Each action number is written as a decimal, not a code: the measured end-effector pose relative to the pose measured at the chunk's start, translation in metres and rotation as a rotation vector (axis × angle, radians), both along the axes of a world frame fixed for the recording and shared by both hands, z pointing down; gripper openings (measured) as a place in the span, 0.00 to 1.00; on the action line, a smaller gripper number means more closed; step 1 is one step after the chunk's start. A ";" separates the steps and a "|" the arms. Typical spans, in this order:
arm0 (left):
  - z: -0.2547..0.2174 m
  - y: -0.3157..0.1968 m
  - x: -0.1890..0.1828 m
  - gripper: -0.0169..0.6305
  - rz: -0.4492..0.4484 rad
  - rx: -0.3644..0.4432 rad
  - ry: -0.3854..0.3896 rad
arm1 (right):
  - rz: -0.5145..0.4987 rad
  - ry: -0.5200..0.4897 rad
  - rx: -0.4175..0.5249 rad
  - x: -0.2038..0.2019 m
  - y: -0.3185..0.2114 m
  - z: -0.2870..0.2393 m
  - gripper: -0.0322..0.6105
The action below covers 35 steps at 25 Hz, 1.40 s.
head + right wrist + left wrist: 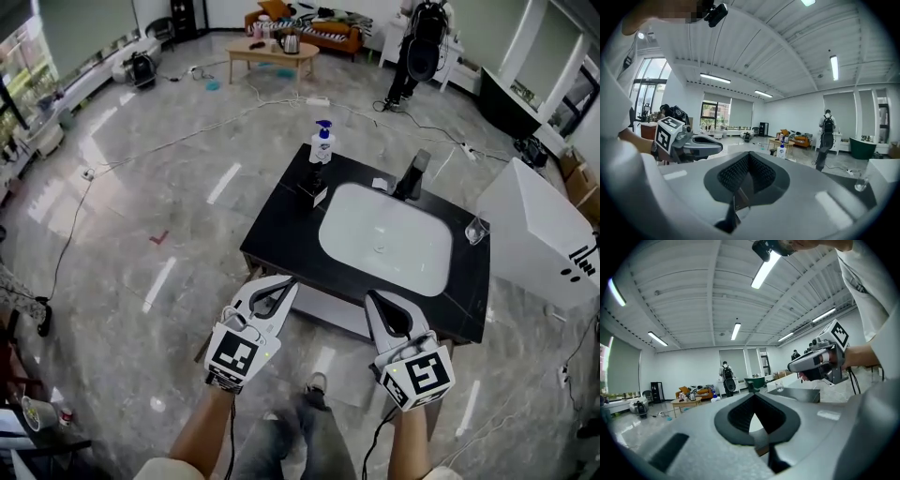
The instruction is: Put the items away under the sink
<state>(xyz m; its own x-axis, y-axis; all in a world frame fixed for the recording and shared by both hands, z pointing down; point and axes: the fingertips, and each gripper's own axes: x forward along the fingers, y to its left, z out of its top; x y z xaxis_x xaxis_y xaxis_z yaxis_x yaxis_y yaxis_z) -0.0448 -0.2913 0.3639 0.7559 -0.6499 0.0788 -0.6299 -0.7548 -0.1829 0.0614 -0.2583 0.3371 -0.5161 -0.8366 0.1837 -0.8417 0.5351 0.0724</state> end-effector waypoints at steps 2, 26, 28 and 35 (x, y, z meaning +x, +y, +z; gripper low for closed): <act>-0.033 0.012 -0.003 0.03 -0.002 0.004 0.005 | -0.001 0.001 0.009 -0.004 0.014 -0.032 0.06; -0.214 0.170 -0.014 0.03 0.033 0.093 0.039 | 0.029 0.007 0.099 -0.015 0.176 -0.202 0.06; -0.220 0.177 -0.014 0.03 0.037 0.099 0.044 | 0.044 0.006 0.108 -0.012 0.186 -0.207 0.06; -0.222 0.204 0.003 0.03 0.091 0.104 0.030 | 0.086 0.038 0.125 -0.003 0.217 -0.214 0.06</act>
<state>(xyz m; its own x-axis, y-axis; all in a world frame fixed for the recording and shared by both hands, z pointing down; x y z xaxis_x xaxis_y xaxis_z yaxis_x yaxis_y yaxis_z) -0.0423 -0.0870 0.1421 0.8131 -0.5820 -0.0094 -0.5661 -0.7870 -0.2453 0.0580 -0.0414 0.1233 -0.4359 -0.8951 0.0937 -0.8796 0.4457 0.1661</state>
